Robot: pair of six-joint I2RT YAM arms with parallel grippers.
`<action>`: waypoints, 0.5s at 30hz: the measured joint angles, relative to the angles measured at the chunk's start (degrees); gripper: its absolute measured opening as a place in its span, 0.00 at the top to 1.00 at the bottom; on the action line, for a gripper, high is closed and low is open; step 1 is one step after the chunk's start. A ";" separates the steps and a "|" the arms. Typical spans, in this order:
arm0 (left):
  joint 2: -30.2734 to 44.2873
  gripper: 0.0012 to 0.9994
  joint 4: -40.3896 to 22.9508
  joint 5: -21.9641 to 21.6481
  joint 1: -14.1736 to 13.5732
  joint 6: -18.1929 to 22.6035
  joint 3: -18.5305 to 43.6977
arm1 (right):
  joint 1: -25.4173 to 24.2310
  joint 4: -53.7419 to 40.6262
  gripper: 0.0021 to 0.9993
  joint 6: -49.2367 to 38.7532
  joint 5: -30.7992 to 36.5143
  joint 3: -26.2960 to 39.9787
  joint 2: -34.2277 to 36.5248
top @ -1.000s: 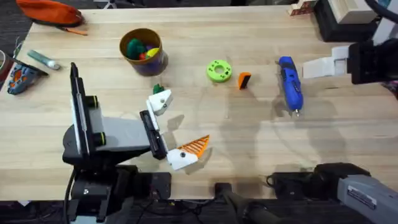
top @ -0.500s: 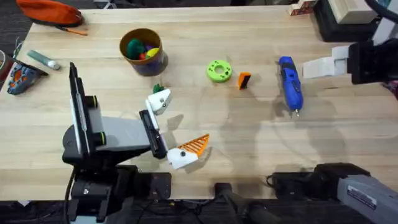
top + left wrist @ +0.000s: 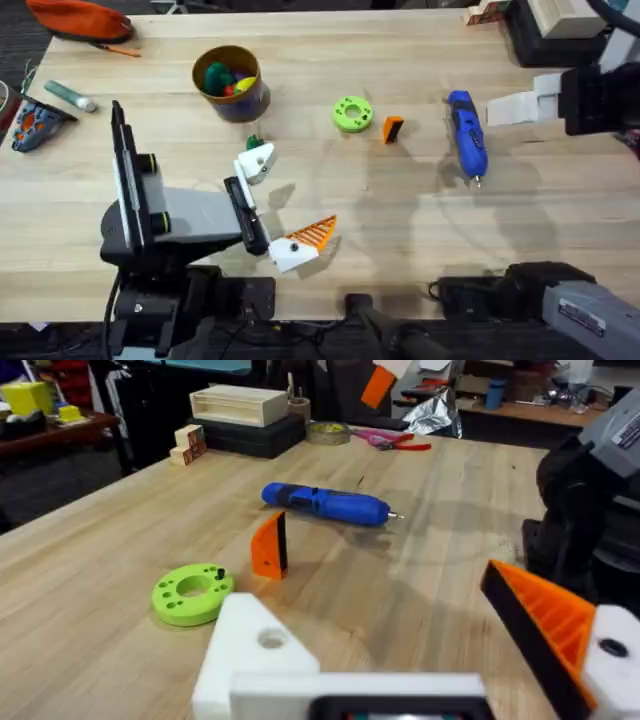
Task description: Pick up the gripper from the table and insert it into the empty holder that is missing its gripper. Then pick up a screw, insert it into the mounting hole, and use the screwdriver to tighten it. Finally, clean up the table by picking up the vegetable and placing it into the bucket.
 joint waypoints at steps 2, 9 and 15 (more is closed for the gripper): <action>0.01 0.01 0.00 0.00 0.00 0.00 -0.01 | 0.00 -0.01 0.01 0.01 0.00 0.00 -0.01; 0.00 0.01 0.00 0.00 0.00 0.00 -0.01 | 0.00 0.00 0.01 0.01 0.00 0.00 -0.01; 0.00 0.01 0.00 0.00 0.00 0.00 0.00 | 0.00 0.72 0.01 0.00 -0.02 0.00 -0.01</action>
